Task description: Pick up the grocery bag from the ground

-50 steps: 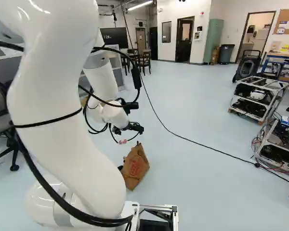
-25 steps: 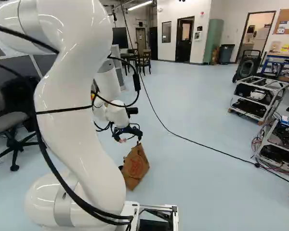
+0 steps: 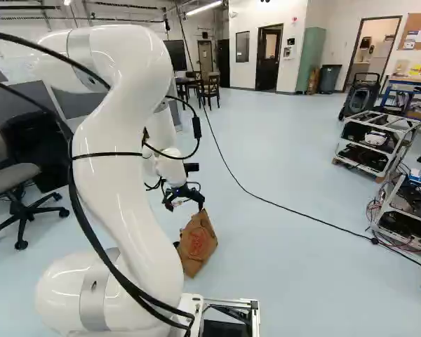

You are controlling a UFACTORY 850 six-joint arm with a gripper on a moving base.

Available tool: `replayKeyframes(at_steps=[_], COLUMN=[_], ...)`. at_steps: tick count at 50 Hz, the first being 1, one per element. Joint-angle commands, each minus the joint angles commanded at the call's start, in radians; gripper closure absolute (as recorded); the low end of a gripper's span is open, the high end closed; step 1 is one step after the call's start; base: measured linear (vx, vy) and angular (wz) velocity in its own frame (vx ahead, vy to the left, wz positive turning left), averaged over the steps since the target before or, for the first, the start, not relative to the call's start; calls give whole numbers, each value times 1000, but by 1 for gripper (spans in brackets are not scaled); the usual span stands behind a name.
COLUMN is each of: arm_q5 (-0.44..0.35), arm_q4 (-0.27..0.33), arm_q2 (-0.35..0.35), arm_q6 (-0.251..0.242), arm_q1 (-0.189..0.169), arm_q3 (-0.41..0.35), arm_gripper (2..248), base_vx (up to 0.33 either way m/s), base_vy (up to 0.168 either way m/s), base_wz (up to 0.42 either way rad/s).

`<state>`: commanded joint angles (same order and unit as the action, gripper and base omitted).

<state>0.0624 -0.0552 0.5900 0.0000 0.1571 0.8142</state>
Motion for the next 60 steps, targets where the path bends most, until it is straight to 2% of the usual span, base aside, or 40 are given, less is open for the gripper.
replayKeyframes(at_steps=[30,60], arm_q5=[91,163], arm_q4=[-141,-277], arm_q2=[181,344], arm_q6=[0,0], arm_q1=[36,44], arm_q3=[180,354], arm_gripper=[3,3], base_vx=[0,0], base_vy=[0,0], base_wz=[0,0])
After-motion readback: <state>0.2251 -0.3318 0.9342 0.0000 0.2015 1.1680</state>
